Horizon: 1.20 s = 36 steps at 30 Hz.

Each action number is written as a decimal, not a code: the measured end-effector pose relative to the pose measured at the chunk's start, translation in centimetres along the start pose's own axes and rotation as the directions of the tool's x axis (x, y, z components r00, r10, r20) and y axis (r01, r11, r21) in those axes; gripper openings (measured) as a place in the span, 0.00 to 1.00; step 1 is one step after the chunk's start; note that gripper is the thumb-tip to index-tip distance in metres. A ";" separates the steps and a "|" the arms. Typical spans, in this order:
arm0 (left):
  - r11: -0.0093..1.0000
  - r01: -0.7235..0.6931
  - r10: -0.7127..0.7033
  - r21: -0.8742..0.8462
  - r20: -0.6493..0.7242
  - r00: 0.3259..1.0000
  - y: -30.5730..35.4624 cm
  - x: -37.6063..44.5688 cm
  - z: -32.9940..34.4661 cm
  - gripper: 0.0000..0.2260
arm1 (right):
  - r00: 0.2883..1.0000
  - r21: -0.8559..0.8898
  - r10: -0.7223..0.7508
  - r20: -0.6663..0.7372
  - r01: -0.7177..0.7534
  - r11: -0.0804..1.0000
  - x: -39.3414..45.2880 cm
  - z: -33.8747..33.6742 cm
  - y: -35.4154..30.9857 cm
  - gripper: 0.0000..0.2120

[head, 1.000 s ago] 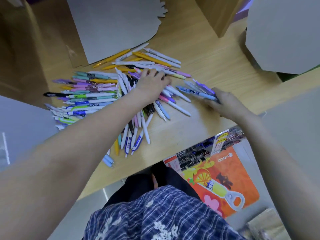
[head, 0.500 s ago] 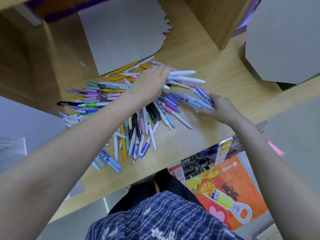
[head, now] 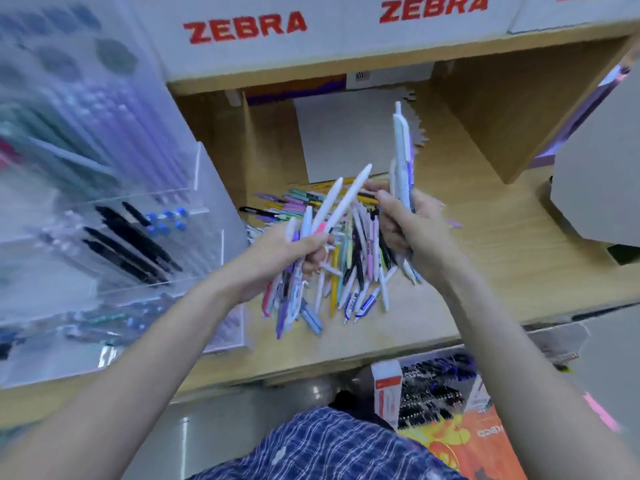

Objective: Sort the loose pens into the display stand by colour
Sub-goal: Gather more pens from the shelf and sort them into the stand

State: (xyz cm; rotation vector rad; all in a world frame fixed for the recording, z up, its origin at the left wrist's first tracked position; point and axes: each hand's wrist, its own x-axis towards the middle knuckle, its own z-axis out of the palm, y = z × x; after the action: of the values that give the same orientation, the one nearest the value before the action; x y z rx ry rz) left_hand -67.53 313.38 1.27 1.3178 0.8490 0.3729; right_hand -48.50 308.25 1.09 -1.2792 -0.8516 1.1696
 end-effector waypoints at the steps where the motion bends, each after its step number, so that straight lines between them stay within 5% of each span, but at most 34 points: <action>1: 1.000 -0.014 0.014 0.018 -0.010 1.000 -0.1 -2.1 -1.2 0.05 | 0.999 0.068 -0.007 0.049 0.004 0.998 -0.6 2.5 -0.5 0.04; 6: 0.993 -0.086 0.097 0.080 -0.148 0.984 -0.9 -12.7 -7.9 0.10 | 0.995 -0.056 -0.096 0.035 0.098 0.994 -4.3 14.7 -1.7 0.09; 9: 0.984 -0.164 0.129 -0.073 -0.351 0.928 -1.4 -18.8 -12.3 0.04 | 0.992 0.094 -0.125 0.002 0.124 0.988 -6.3 19.7 -2.0 0.09; 13: 0.936 -0.256 0.105 -0.243 -0.501 0.859 -2.0 -24.8 -16.3 0.04 | 0.979 0.110 -0.157 0.129 0.144 0.984 -9.6 25.2 -1.3 0.08; 19: 0.925 -0.359 0.185 -0.122 -0.682 0.708 -1.9 -29.9 -21.3 0.06 | 0.968 -0.374 -0.164 0.192 0.226 0.899 -10.7 31.4 -0.8 0.14; 29: 0.947 -0.315 0.176 -0.058 -0.727 0.664 -1.0 -33.0 -31.0 0.07 | 0.908 -0.270 -0.051 0.417 0.177 0.946 -8.0 41.5 0.8 0.06; 33: 0.975 -0.164 0.223 0.152 -0.692 0.686 0.8 -30.6 -33.4 0.10 | 0.901 -0.171 -0.062 0.430 0.149 0.974 -5.5 43.6 0.3 0.06; 36: 0.957 -0.081 0.252 0.278 -0.658 0.710 2.4 -27.8 -33.7 0.10 | 0.924 -0.315 -0.113 0.364 0.237 0.919 -4.0 45.6 -0.3 0.09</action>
State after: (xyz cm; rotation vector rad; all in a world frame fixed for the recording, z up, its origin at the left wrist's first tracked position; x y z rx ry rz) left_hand -109.59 318.41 12.18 1.4937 1.4356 0.9826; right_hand -92.95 316.24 8.42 -1.2680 -1.4605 1.1390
